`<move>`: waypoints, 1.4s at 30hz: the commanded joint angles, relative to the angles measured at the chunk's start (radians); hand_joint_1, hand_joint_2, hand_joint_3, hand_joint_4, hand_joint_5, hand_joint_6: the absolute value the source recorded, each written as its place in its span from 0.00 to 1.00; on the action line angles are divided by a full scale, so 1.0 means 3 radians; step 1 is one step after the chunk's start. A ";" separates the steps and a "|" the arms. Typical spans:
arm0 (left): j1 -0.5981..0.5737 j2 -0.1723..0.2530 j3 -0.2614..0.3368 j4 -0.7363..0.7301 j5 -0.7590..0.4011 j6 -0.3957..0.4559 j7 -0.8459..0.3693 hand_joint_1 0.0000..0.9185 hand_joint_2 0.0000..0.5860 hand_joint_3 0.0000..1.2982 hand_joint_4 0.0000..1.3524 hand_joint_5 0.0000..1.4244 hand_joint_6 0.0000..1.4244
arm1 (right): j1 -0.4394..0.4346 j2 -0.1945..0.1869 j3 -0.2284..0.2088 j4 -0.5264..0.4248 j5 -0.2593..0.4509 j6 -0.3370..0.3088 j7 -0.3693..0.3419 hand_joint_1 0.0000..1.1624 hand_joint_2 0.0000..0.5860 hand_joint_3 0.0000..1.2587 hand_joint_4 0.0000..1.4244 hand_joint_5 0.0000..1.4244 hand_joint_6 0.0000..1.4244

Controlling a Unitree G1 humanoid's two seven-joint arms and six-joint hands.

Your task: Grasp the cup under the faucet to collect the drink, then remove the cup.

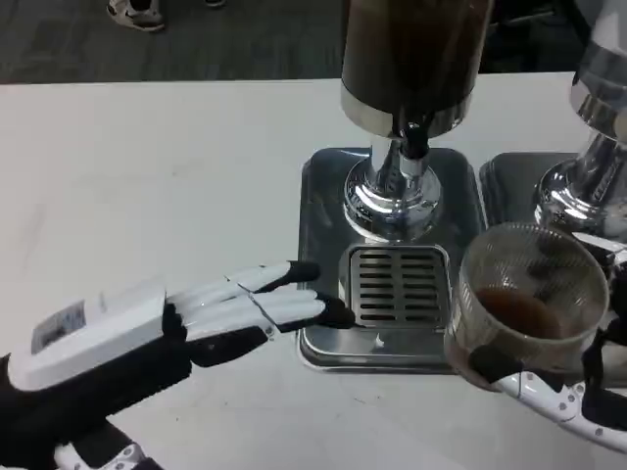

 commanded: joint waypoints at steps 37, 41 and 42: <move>0.0079 0.0013 0.0216 -0.0061 0.0185 -0.0034 0.0135 0.00 0.11 0.10 0.00 0.00 0.02 | -0.0082 0.0024 -0.0061 -0.0056 0.0152 -0.0061 0.0112 0.93 0.19 0.80 0.76 0.84 0.96; 0.0066 0.0013 0.0215 -0.0054 0.0200 -0.0035 0.0136 0.00 0.11 0.10 0.00 0.00 0.02 | -0.0083 0.0028 -0.0066 -0.0056 0.0157 -0.0058 0.0115 0.93 0.19 0.80 0.76 0.84 0.96; 0.0060 0.0013 0.0217 -0.0052 0.0206 -0.0036 0.0137 0.00 0.11 0.10 0.00 0.00 0.02 | -0.0085 0.0029 -0.0066 -0.0054 0.0159 -0.0060 0.0116 0.93 0.19 0.80 0.76 0.84 0.96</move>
